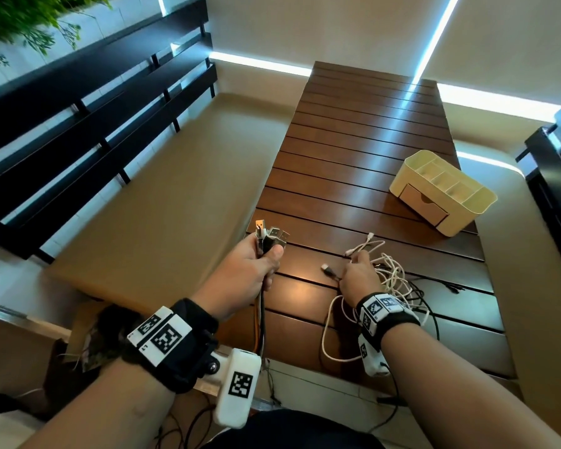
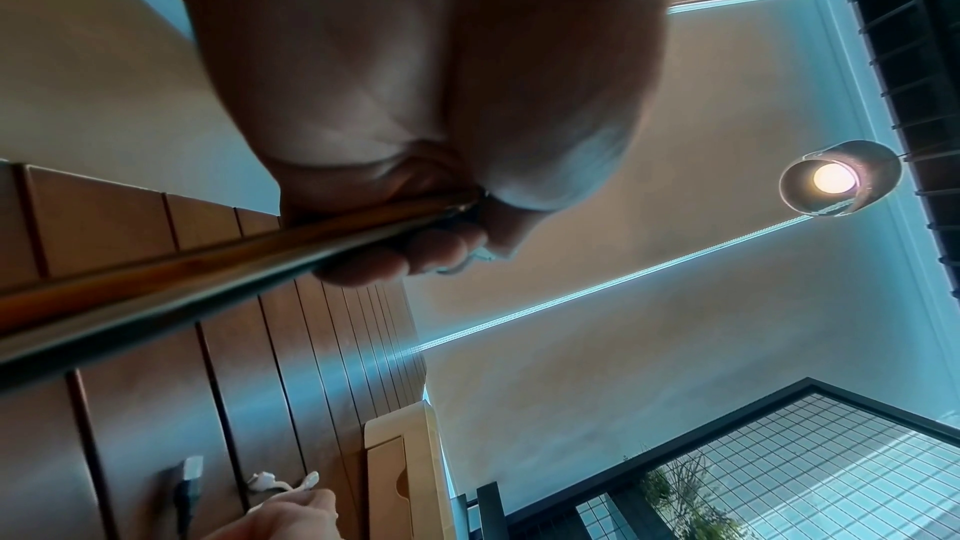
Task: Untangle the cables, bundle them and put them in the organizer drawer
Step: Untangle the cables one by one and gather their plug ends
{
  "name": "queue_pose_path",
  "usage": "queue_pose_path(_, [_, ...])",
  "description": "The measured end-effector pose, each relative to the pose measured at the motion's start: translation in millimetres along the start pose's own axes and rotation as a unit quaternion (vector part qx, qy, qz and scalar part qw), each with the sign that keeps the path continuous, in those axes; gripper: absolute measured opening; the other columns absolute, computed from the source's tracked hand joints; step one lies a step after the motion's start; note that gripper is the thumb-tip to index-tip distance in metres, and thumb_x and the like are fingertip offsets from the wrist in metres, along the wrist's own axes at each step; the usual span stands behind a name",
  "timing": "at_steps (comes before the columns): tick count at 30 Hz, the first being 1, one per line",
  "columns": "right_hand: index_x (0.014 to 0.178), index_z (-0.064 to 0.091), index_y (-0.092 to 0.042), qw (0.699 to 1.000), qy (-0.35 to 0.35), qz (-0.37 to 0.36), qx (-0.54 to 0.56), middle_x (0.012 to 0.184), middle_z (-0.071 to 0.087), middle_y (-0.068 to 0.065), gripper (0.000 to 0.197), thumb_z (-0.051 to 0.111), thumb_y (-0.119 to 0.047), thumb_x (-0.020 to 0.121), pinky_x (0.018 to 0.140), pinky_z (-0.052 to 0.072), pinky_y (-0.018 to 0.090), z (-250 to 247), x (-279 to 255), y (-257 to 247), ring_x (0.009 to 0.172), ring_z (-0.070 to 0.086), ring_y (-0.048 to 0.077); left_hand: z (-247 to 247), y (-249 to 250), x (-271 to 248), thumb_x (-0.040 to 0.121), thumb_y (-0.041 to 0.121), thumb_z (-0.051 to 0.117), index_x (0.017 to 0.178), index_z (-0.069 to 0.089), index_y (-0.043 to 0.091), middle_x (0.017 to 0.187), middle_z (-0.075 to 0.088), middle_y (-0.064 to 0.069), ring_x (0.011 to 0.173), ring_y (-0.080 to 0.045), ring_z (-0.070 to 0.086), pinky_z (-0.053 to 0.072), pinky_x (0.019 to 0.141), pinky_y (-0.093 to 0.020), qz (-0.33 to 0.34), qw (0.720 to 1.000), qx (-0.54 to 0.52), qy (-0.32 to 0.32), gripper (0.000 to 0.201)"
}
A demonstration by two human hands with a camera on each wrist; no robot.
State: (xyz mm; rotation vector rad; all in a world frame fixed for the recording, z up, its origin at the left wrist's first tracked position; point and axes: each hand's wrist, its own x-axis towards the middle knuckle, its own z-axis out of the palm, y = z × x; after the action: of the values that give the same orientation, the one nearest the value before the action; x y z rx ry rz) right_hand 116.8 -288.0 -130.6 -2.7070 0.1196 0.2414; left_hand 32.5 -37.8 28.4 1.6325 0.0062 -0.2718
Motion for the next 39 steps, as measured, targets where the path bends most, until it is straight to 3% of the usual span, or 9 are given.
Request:
queue_pose_path(2, [0.08, 0.07, -0.009, 0.998, 0.01, -0.013, 0.065, 0.119, 0.038, -0.004, 0.009, 0.074, -0.002, 0.076, 0.092, 0.054, 0.038, 0.7, -0.3, 5.0, 0.092, 0.053, 0.019, 0.6, -0.7, -1.7, 0.104, 0.022, 0.049, 0.097, 0.051, 0.012, 0.067, 0.046, 0.004, 0.059, -0.012, 0.044, 0.044, 0.063, -0.033, -0.001, 1.0, -0.006, 0.001, 0.013])
queue_pose_path(4, [0.068, 0.065, -0.018, 0.986, 0.032, -0.016, 0.161, 0.118, 0.041, -0.005, 0.025, 0.079, 0.001, 0.076, 0.083, 0.058, 0.033, -11.3, -12.0, 0.5, 0.094, 0.058, 0.017, 1.5, -1.1, -3.1, 0.104, 0.022, 0.049, 0.098, 0.052, 0.012, 0.068, 0.046, 0.004, 0.059, -0.011, 0.044, 0.044, 0.062, -0.032, 0.0, 1.0, -0.011, 0.007, 0.012])
queue_pose_path(8, [0.084, 0.069, -0.015, 0.949, 0.073, -0.045, 0.302, 0.123, 0.053, -0.003, 0.012, 0.073, -0.004, 0.086, 0.073, 0.057, 0.021, -55.8, -33.4, -17.4, 0.095, 0.066, 0.013, 7.7, -1.0, -5.3, 0.104, 0.021, 0.048, 0.103, 0.054, 0.009, 0.064, 0.047, 0.008, 0.059, -0.012, 0.045, 0.044, 0.064, -0.034, 0.012, 1.0, -0.019, 0.019, 0.013])
queue_pose_path(16, [0.09, 0.061, -0.021, 0.874, 0.259, -0.14, 0.387, 0.089, 0.072, 0.001, 0.007, 0.065, -0.02, 0.095, 0.065, 0.056, 0.038, -150.7, -64.9, -55.5, 0.073, 0.066, 0.021, 25.6, 14.9, -3.9, 0.104, 0.015, 0.047, 0.107, 0.058, 0.005, 0.066, 0.047, 0.004, 0.06, -0.013, 0.046, 0.044, 0.063, -0.031, 0.042, 0.998, -0.036, 0.021, 0.015])
queue_pose_path(22, [0.089, 0.06, -0.032, 0.937, 0.138, -0.104, 0.305, 0.092, 0.073, -0.006, 0.017, 0.061, -0.017, 0.098, 0.075, 0.059, 0.043, -135.8, -89.1, -53.3, 0.081, 0.07, 0.014, 32.6, 22.3, -5.5, 0.102, 0.018, 0.049, 0.108, 0.056, 0.002, 0.064, 0.051, 0.009, 0.061, -0.011, 0.049, 0.045, 0.067, -0.034, 0.05, 0.998, -0.036, 0.018, 0.018])
queue_pose_path(28, [0.089, 0.056, -0.034, 0.825, 0.299, -0.193, 0.438, 0.088, 0.073, -0.009, 0.024, 0.059, -0.013, 0.099, 0.065, 0.054, 0.025, -197.0, -91.0, -77.5, 0.08, 0.071, 0.013, 36.8, 23.2, -10.2, 0.103, 0.013, 0.048, 0.105, 0.057, 0.01, 0.069, 0.051, 0.004, 0.06, -0.01, 0.05, 0.046, 0.069, -0.036, 0.07, 0.993, -0.076, 0.062, 0.009])
queue_pose_path(32, [0.087, 0.061, -0.026, 0.929, 0.179, -0.124, 0.299, 0.081, 0.069, 0.001, 0.011, 0.064, -0.021, 0.096, 0.066, 0.057, 0.043, -167.7, -90.2, -60.5, 0.074, 0.068, 0.02, 41.0, 26.4, -14.0, 0.104, 0.009, 0.046, 0.106, 0.057, 0.011, 0.064, 0.058, 0.006, 0.065, -0.013, 0.057, 0.05, 0.074, -0.036, 0.084, 0.99, -0.092, 0.063, 0.011])
queue_pose_path(35, [0.089, 0.063, -0.02, 0.92, 0.195, -0.124, 0.315, 0.081, 0.069, 0.007, 0.006, 0.066, -0.02, 0.095, 0.068, 0.055, 0.054, -147.8, -98.5, -54.1, 0.073, 0.065, 0.031, 44.3, 28.4, -12.9, 0.104, 0.006, 0.045, 0.103, 0.057, 0.012, 0.068, 0.064, 0.003, 0.07, -0.016, 0.064, 0.054, 0.078, -0.036, 0.081, 0.989, -0.114, 0.053, 0.014])
queue_pose_path(39, [0.092, 0.064, -0.018, 0.909, 0.226, -0.169, 0.307, 0.078, 0.067, 0.003, 0.004, 0.065, -0.02, 0.096, 0.063, 0.054, 0.051, -141.2, -107.1, -59.7, 0.067, 0.062, 0.024, 52.1, 30.3, -10.9, 0.104, 0.005, 0.044, 0.102, 0.058, 0.012, 0.071, 0.068, 0.001, 0.074, -0.018, 0.069, 0.056, 0.076, -0.033, 0.082, 0.987, -0.124, 0.06, 0.016])
